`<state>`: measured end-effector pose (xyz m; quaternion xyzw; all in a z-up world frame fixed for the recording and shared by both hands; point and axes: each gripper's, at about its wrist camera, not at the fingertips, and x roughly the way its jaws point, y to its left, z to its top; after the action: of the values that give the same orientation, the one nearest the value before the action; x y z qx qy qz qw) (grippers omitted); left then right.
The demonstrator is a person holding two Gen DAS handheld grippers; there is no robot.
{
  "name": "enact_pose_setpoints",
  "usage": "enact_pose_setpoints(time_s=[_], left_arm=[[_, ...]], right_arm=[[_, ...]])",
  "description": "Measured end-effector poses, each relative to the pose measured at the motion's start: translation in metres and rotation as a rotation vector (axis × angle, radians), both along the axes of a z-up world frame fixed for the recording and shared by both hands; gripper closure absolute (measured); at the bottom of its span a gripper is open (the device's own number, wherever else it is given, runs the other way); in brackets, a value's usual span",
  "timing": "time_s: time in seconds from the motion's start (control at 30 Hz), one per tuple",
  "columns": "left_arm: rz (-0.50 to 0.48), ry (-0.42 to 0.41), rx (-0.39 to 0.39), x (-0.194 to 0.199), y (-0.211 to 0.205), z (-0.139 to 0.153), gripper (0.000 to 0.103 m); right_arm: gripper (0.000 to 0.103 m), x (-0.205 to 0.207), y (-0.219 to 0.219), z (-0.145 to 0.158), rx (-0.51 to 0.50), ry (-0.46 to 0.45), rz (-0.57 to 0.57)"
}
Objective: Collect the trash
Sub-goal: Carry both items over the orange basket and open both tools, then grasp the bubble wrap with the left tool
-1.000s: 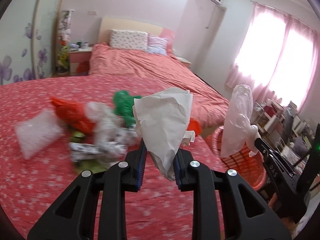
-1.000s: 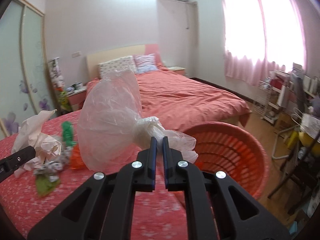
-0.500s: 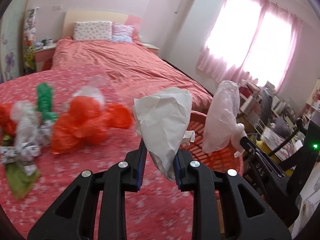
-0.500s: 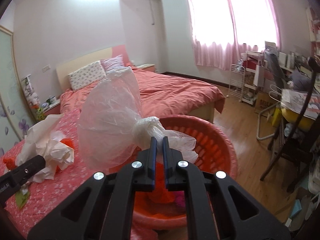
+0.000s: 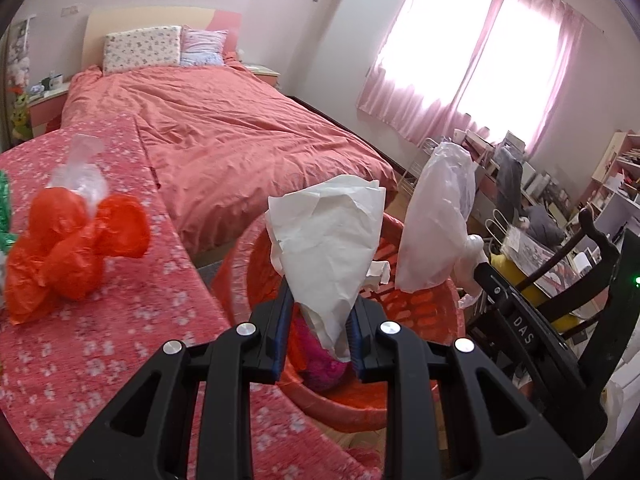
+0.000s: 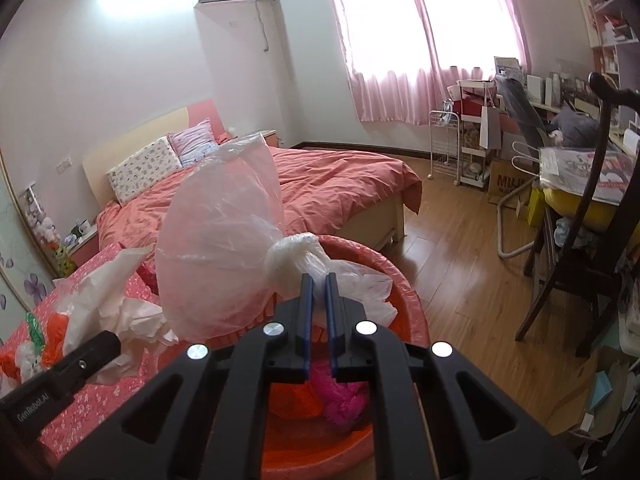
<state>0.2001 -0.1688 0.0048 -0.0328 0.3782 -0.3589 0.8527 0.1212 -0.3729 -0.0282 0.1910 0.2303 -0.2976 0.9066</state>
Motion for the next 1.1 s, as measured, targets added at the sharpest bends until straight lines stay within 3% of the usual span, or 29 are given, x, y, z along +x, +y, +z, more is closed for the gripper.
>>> enact_pose_setpoints(time_s=[0.13, 0.2, 0.27, 0.33, 0.5, 0.6, 0.83, 1.1], left_arm=[[-0.008, 0.001, 0.009, -0.001, -0.006, -0.003, 0.076], [-0.005, 0.009, 0.012, 0.001, -0.010, -0.005, 0.069], [0.010, 0.016, 0.015, 0.002, -0.006, -0.007, 0.054], [0.021, 0.020, 0.019, 0.003, -0.003, -0.008, 0.050], [0.065, 0.021, 0.055, 0.007, 0.015, -0.011, 0.048], [0.102, 0.012, 0.078, 0.007, 0.030, -0.012, 0.047], [0.194, -0.011, 0.121, 0.006, 0.076, -0.008, 0.046], [0.365, -0.026, 0.152, 0.007, 0.160, 0.000, 0.044]], right_arm=[[0.094, 0.004, -0.008, -0.002, 0.038, -0.010, 0.015], [0.089, 0.007, -0.010, -0.003, 0.057, -0.011, 0.021], [0.086, 0.007, -0.012, -0.004, 0.068, -0.014, 0.024], [0.081, 0.007, -0.013, -0.006, 0.076, -0.013, 0.027], [0.066, 0.007, -0.002, -0.007, 0.038, 0.011, 0.037], [0.063, 0.009, 0.007, -0.006, 0.015, 0.030, 0.054], [0.059, 0.014, 0.032, 0.000, -0.009, 0.046, 0.103], [0.059, 0.031, 0.082, 0.009, -0.037, 0.066, 0.217]])
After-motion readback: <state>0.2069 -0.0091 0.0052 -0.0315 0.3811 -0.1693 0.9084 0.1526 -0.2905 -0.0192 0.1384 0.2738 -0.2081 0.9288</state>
